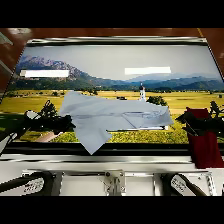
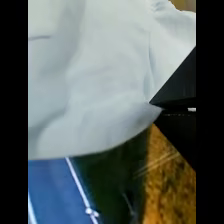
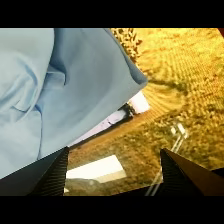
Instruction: Fold the shirts.
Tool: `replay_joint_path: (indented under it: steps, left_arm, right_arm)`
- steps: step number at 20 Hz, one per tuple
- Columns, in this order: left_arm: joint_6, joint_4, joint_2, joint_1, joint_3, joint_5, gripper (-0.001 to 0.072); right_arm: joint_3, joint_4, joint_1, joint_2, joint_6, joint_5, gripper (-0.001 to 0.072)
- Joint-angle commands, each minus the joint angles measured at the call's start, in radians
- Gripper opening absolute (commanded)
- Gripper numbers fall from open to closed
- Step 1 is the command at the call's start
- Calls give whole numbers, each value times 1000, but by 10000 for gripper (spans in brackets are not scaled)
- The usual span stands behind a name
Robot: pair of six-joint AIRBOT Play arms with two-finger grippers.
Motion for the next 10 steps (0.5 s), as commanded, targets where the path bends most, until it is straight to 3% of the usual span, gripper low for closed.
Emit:
replay_joint_path:
  steps: [1,4,10]
  left_arm:
    - [56,-40,-7,-11,22,-10,34]
    - [132,-40,32,-11,76,-91,33]
    - [134,-44,190,-11,122,-99,34]
  right_arm:
    - [-2,-69,0,0,-5,-23,673]
    - [-27,-204,-1,0,64,-43,673]
    - [-84,80,0,-127,12,-198,673]
